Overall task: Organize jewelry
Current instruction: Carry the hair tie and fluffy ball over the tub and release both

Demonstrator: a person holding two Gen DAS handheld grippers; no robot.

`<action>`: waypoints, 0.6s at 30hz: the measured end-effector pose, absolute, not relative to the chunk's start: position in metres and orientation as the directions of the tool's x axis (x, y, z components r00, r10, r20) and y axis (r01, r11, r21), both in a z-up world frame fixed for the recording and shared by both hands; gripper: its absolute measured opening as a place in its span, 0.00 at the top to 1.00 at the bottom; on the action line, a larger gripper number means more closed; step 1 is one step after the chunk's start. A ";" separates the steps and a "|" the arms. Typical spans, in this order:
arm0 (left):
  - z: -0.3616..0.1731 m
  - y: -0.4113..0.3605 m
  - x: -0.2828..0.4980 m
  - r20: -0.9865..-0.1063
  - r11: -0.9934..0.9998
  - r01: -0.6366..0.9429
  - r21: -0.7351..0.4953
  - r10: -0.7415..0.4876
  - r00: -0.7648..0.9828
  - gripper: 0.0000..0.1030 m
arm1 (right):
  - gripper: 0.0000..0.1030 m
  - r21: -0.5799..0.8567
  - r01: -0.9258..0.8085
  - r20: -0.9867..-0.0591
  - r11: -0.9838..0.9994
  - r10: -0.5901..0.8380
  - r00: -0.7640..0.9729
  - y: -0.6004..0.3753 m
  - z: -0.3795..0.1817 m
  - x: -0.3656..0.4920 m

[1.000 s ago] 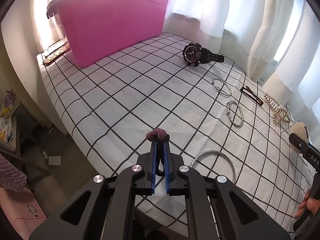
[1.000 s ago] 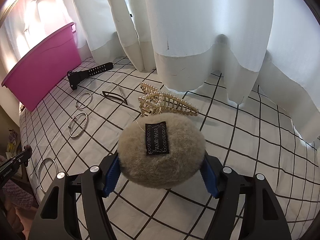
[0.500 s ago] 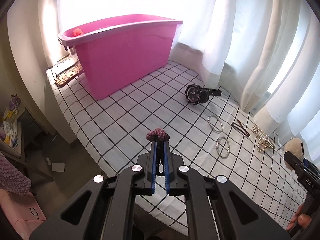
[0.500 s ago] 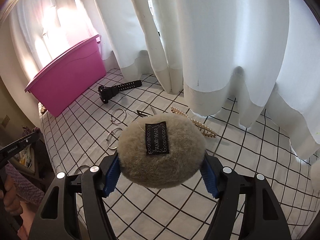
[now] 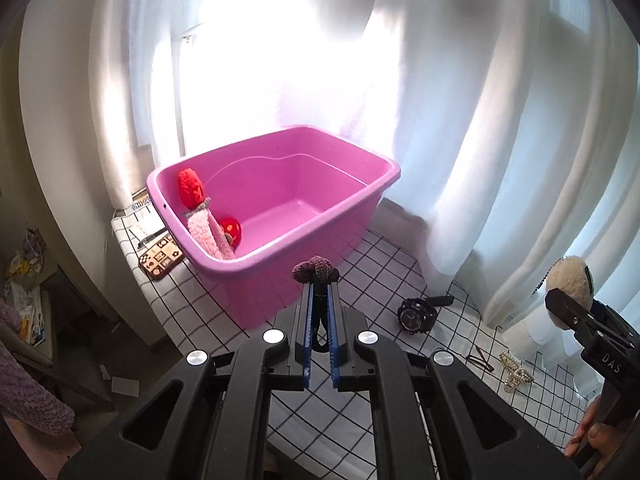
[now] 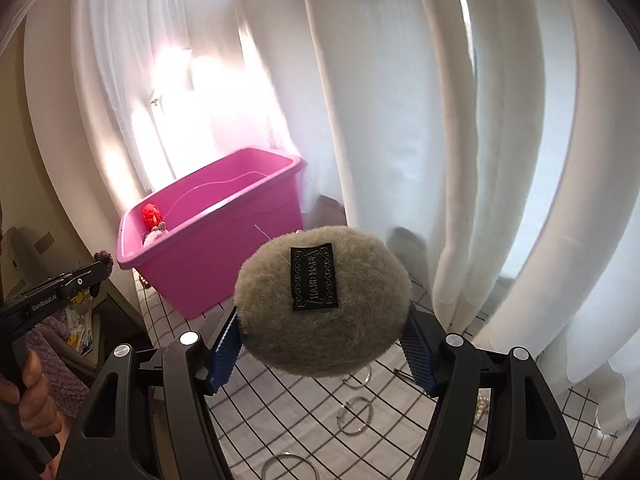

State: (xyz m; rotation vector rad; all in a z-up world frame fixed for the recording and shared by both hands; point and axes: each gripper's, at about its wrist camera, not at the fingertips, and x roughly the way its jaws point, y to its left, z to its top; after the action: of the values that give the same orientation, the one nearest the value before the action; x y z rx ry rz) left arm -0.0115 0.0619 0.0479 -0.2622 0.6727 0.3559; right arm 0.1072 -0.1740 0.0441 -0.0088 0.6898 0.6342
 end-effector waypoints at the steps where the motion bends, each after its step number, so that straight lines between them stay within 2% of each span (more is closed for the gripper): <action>1: 0.054 0.073 -0.006 -0.641 0.909 -0.400 -0.118 0.238 0.730 0.93 | 0.35 0.207 -0.561 -0.585 0.801 0.561 0.585 -0.158 0.051 0.114; 9: 0.071 0.167 0.055 -0.643 0.911 -0.402 -0.091 0.255 0.722 0.93 | 0.35 0.205 -0.649 -0.587 0.733 0.622 0.518 -0.015 0.073 0.167; 18: 0.029 0.247 0.116 -0.784 0.887 -0.448 -0.115 0.195 0.589 0.93 | 0.35 0.191 -0.675 -0.741 0.713 0.556 0.378 0.105 0.039 0.233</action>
State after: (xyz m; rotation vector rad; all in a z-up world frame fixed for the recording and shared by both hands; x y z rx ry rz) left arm 0.1164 0.2471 0.0286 -0.3171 0.8648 0.3818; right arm 0.2327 0.1047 0.0391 -0.1521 0.8826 0.7902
